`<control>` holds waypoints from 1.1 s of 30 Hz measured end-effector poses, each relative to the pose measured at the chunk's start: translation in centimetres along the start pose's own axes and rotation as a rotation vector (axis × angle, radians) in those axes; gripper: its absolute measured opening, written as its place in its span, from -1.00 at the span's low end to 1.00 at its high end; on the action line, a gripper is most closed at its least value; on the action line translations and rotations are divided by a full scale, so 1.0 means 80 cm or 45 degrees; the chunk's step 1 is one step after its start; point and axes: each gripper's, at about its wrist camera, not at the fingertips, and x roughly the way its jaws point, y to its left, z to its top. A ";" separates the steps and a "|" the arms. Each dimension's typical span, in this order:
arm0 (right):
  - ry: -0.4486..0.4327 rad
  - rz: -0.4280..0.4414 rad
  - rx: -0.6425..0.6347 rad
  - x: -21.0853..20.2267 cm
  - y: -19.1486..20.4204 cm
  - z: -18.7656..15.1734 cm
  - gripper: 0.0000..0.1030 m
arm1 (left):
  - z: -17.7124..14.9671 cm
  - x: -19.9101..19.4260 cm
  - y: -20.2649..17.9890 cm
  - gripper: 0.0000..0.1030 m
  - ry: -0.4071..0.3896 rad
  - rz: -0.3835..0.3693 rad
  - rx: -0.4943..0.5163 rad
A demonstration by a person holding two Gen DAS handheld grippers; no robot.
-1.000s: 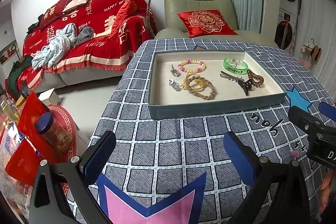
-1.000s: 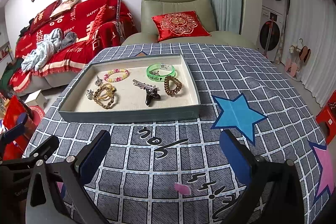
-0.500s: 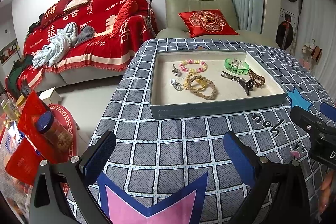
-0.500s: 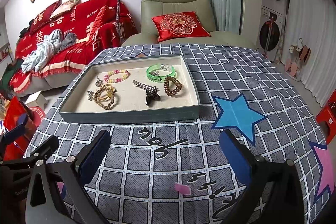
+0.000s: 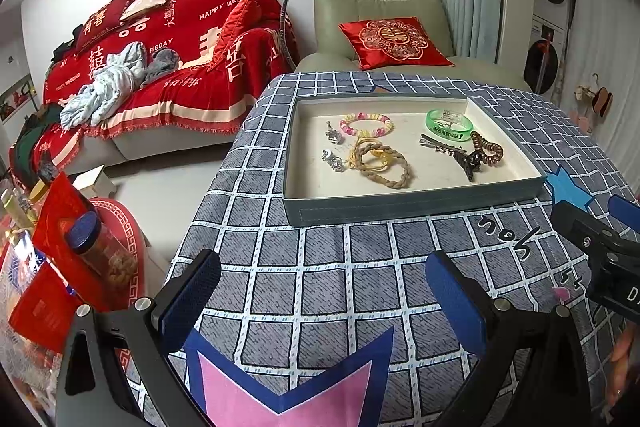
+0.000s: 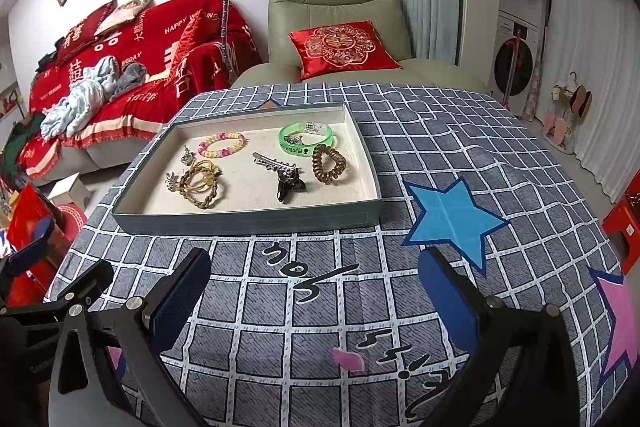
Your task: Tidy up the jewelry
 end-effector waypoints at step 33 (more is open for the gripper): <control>0.001 0.001 0.000 0.001 0.000 0.000 1.00 | -0.002 0.002 -0.003 1.00 0.007 -0.010 -0.009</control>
